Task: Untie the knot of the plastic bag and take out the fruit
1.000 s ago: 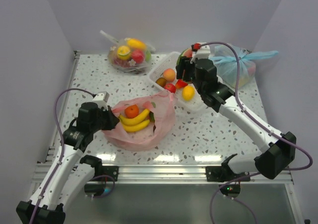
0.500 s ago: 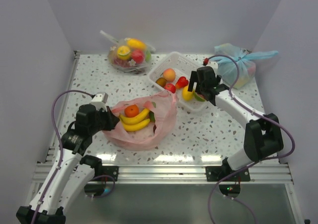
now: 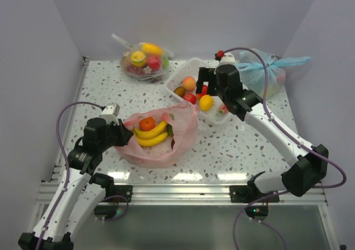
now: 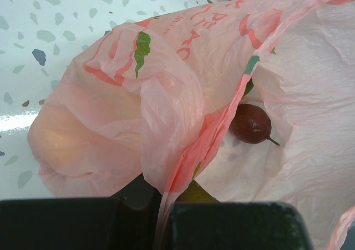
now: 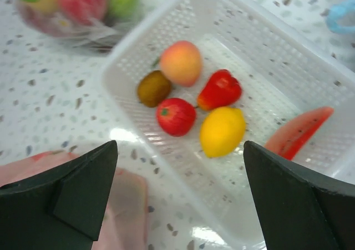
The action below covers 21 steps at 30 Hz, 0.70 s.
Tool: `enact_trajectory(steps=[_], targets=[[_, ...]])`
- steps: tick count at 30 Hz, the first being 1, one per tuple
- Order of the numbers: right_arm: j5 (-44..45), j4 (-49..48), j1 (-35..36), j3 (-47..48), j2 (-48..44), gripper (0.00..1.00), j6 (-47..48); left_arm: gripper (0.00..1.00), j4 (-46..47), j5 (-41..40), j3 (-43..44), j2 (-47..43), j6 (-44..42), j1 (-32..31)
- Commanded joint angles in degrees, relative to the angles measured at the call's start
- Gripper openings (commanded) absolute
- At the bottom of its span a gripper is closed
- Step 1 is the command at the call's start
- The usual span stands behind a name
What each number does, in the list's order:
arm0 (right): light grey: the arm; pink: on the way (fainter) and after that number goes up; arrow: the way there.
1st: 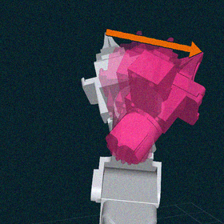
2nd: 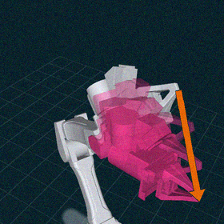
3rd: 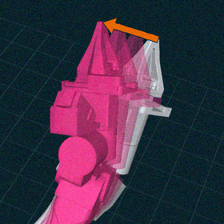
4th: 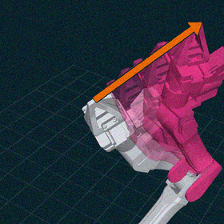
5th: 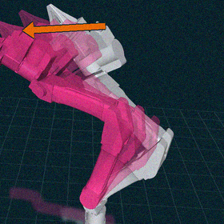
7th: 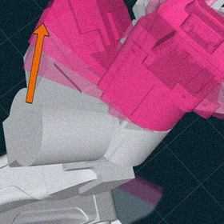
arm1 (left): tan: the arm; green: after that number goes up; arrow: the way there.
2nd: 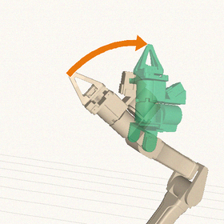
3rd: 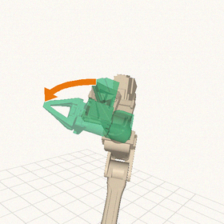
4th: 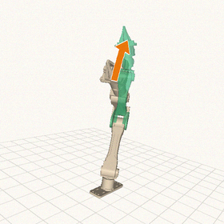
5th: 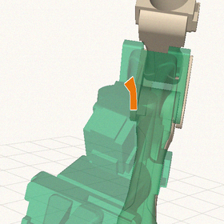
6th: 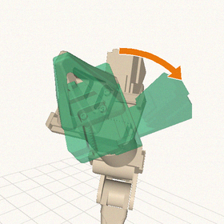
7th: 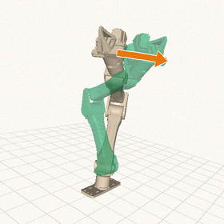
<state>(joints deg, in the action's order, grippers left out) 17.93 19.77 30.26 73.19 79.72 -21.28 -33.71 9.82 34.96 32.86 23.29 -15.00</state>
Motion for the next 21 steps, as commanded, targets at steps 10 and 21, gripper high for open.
enact_trajectory(steps=[10, 21], targets=[[0.00, 2.46, 27.21, 14.34, 2.18, 0.98, 2.92, 0.00, 2.95, 0.72, 0.11, -0.34, -0.79, 0.33], [-1.24, -1.13, 31.70, 3.29, 13.00, 0.91, -20.97, 0.00, 3.04, 0.63, 0.02, -0.78, -0.70, 0.33]])
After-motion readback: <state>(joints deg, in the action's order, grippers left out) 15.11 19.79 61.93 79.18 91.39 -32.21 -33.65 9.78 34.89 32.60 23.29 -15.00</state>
